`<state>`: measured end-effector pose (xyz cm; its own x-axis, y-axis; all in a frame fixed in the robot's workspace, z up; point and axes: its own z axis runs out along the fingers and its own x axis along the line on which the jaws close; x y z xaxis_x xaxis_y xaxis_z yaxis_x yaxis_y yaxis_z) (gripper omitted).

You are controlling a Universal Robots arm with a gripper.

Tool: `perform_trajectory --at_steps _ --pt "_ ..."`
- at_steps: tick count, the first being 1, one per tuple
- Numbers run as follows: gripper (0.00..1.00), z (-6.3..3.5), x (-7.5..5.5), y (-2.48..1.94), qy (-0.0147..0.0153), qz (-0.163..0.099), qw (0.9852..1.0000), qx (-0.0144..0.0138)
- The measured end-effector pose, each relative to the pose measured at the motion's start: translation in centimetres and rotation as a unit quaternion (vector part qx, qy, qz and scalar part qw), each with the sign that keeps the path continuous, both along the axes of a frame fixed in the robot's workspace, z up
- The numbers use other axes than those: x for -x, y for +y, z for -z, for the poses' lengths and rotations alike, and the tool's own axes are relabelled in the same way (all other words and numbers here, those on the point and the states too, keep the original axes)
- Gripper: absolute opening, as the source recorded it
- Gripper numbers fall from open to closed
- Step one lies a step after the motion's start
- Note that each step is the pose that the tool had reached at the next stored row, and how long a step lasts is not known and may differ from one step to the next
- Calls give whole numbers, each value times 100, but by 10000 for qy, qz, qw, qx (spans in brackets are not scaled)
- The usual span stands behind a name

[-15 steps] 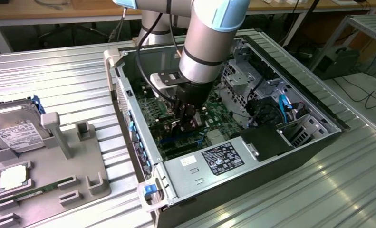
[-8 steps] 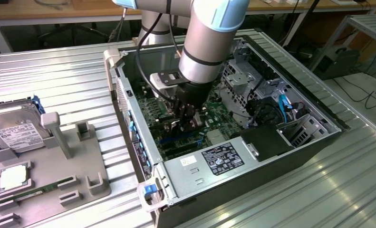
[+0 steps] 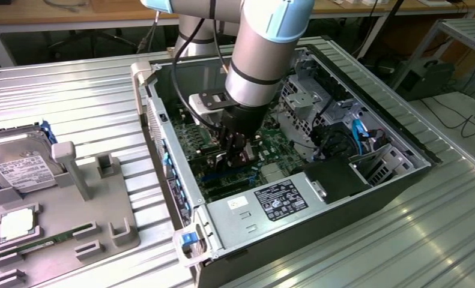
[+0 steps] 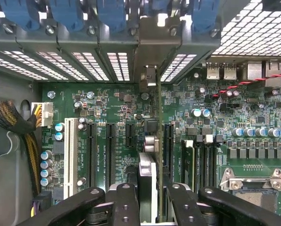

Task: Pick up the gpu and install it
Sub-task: 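Insert the gpu into the slot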

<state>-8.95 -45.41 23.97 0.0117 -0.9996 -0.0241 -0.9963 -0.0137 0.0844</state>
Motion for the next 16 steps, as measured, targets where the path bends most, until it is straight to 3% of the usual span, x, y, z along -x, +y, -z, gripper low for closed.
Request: perform_trajectory --at_steps 7,13,16 --pt "28 1 3 0 -2 0 10000 -1" --pt "28 8 41 0 -52 -21 10000 -1" --pt "28 45 45 0 -60 -52 10000 -2"
